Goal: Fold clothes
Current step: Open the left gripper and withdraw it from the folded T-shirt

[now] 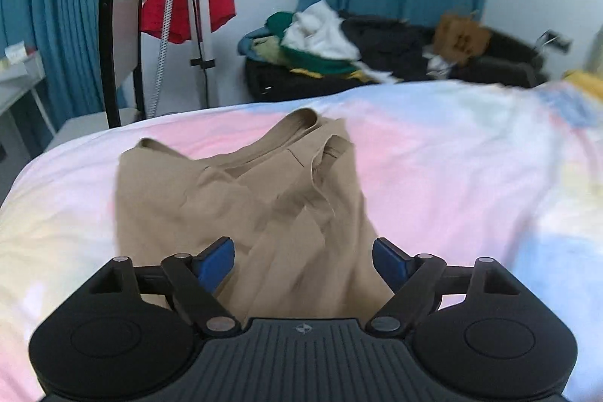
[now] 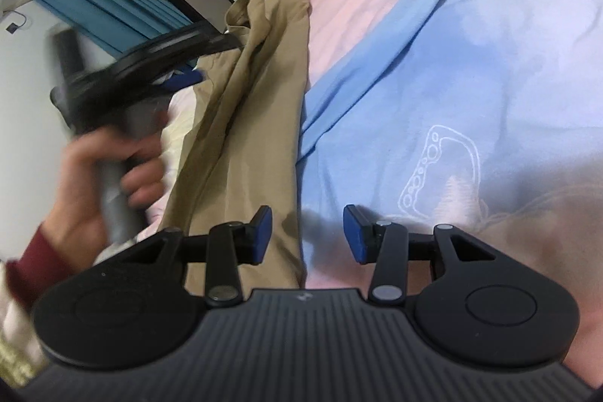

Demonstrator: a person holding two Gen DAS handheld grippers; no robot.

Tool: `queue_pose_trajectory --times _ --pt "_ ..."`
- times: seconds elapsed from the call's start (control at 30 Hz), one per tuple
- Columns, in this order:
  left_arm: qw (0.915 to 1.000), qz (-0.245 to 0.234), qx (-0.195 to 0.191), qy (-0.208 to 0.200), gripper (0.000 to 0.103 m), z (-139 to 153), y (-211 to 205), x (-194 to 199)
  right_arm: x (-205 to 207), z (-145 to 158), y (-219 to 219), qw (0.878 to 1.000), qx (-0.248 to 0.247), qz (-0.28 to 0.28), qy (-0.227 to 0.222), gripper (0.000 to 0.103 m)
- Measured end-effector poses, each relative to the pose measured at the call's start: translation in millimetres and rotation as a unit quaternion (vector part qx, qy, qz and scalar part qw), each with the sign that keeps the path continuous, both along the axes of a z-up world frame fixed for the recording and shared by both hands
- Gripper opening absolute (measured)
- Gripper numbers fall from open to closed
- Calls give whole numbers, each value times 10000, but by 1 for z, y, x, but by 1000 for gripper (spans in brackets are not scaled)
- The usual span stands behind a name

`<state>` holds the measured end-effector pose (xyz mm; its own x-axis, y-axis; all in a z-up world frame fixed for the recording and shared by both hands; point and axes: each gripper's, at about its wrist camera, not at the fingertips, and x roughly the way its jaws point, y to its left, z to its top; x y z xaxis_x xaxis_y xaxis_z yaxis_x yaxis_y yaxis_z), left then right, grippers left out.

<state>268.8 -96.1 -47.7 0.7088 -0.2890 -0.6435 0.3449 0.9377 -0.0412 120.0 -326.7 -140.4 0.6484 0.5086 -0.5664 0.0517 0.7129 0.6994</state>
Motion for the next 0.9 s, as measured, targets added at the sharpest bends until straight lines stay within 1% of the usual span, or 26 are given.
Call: queue_pose_trajectory --times 0.1,0.17,0.2,0.27,0.37,0.43,0.53,0.57,0.6,0.67,0.7,0.8,0.87,0.9 --pt "9993 -61 -288 226 84 20 56 -46 -4 7 5 9998 -80 115 -120 45" --pt "9981 64 -418 442 84 26 103 -70 -8 13 9 9994 -174 209 -213 45" --pt "9964 182 -547 618 84 21 120 -79 -10 16 11 9991 -228 251 -246 45" --pt "9905 442 -837 1001 84 9 150 -96 -13 21 15 9985 -337 324 -300 45" --pt "9759 829 -1267 1570 83 -10 196 -122 -19 30 22 9975 -443 412 -378 45" --pt "9625 1084 -1549 1944 82 -22 227 -139 -23 33 27 9969 -524 434 -390 45" --pt "9370 1461 -1963 2493 82 -40 273 -164 -34 40 31 9964 -606 431 -406 45" --pt "9339 1457 -2045 2545 82 -41 277 -169 -39 42 32 9962 -613 439 -436 45" --pt "9353 1417 -2039 2522 81 -39 277 -171 -43 43 34 9958 -650 457 -459 45" --pt "9445 1285 -1770 2450 81 -35 271 -172 -47 45 36 9950 -744 480 -454 45" --pt "9465 1165 -1632 2528 80 -38 261 -175 -47 45 38 9947 -793 492 -421 45" --pt "9609 832 -891 2485 79 -39 228 -183 -48 46 42 9939 -882 529 -389 45" --pt "9674 609 -378 2429 79 -39 206 -188 -50 46 45 9935 -918 554 -394 45" --pt "9699 531 -189 2368 78 -39 199 -193 -52 47 46 9930 -952 566 -398 45"
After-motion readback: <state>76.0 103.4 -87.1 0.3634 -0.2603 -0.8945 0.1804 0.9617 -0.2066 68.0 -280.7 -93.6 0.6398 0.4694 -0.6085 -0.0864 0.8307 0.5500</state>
